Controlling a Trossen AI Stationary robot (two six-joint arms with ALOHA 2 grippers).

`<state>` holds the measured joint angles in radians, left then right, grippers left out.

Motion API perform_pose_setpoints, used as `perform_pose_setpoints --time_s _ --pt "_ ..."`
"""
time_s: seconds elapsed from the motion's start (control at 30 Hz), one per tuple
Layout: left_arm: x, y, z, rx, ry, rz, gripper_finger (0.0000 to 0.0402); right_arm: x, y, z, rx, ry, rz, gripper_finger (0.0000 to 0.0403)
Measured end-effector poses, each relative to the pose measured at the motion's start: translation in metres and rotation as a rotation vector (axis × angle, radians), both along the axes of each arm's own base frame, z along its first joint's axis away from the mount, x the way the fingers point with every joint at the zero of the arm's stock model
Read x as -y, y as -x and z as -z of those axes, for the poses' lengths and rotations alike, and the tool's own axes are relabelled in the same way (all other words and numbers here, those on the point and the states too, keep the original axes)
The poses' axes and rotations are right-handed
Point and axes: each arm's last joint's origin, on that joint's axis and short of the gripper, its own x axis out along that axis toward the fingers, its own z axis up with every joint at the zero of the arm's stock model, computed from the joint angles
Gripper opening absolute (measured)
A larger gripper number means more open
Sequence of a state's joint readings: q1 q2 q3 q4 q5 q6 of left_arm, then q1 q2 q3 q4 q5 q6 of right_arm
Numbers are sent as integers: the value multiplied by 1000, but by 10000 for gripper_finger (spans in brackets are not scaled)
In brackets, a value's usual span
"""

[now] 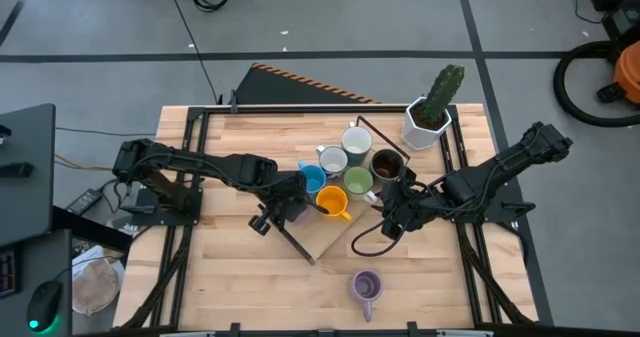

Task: Place coffee mugs
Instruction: Put the top violet mug on the shelf, then put the violet mug on the shelf

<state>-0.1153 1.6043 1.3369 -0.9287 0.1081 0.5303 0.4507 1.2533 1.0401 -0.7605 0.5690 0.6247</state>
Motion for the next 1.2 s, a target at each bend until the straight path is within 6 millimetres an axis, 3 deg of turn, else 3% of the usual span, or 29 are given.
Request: perform_pose_setpoints --time_s 0.17,0.47,0.77,0.9,1.1,1.2 --pt "0 2 -2 6 0 -3 130 0 0 0 0 0 0 160" --pt "-1 11 -17 45 11 -4 133 0 0 0 -1 0 0 160" --pt "-3 7 -43 120 -28 -107 133 -3 -4 3 1 -46 0 160" --pt "-12 12 -49 131 -80 -157 132 -14 -13 10 22 -71 -15 160" --pt "-39 21 -56 158 -80 -264 116 -24 -33 35 -25 -58 19 158" --pt "-48 24 -58 176 -86 -298 106 -26 -40 36 -25 -54 47 158"
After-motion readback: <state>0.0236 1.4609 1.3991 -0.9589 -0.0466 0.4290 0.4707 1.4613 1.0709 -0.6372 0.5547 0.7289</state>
